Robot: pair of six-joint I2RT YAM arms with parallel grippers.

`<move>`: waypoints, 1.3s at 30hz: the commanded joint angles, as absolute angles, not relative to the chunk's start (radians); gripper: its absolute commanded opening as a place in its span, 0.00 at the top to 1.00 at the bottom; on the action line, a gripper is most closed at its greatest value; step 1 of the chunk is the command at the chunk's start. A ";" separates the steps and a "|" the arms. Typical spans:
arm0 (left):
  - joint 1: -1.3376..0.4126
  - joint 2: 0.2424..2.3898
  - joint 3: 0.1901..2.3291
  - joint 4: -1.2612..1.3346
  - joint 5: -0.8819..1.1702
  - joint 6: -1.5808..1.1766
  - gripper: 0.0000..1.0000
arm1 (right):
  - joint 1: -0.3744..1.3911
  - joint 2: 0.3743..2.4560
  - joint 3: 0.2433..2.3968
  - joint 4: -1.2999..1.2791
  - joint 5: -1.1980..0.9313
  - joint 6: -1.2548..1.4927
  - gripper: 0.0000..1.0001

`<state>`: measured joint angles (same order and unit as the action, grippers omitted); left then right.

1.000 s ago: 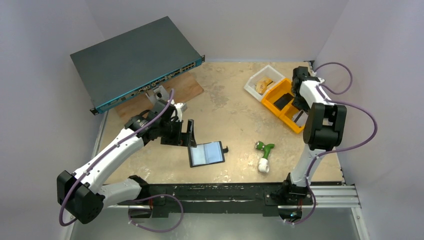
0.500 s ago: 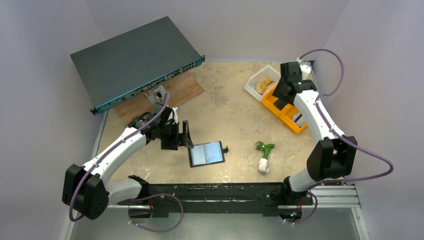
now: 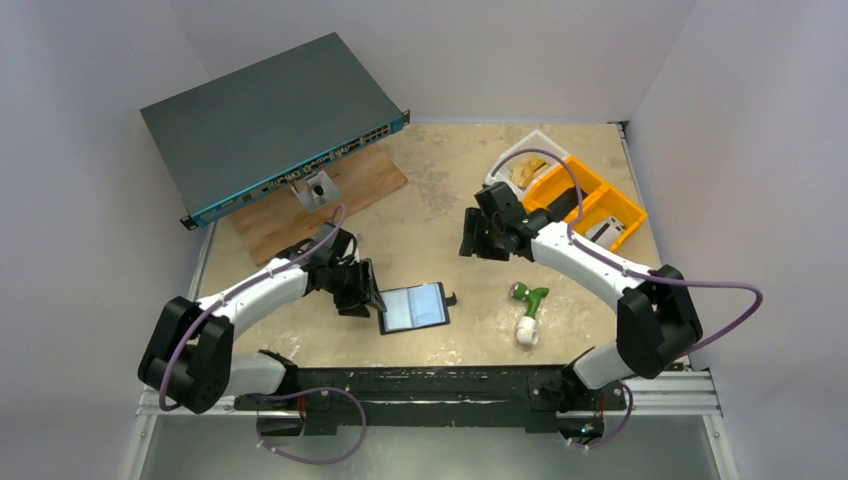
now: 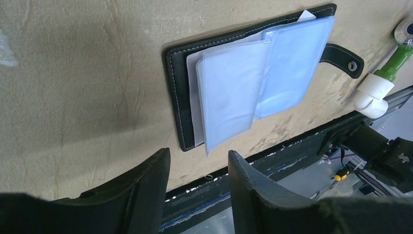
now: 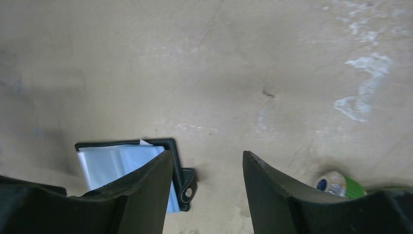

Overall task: Take the credit cards out of the card holder
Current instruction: Close the card holder at the center of the board.

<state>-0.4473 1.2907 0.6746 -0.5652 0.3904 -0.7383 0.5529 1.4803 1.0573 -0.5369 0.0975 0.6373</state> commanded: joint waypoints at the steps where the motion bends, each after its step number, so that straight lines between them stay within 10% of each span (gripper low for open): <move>1: -0.444 1.310 0.648 -0.468 0.390 -0.787 0.54 | 0.608 1.483 1.028 -0.422 0.009 0.657 0.46; 29: -0.474 1.437 0.628 -0.423 0.281 -0.787 0.61 | 0.876 1.628 1.066 -0.461 0.113 0.681 0.49; 39: -0.473 1.444 0.610 -0.399 0.283 -0.789 0.54 | 0.876 1.712 1.021 -0.426 0.108 0.698 0.67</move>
<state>-0.4679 1.4101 0.6308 -0.4389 0.3473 -0.7986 0.8761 1.7065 1.0348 -0.4461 0.0837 0.6773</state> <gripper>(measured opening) 0.440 0.365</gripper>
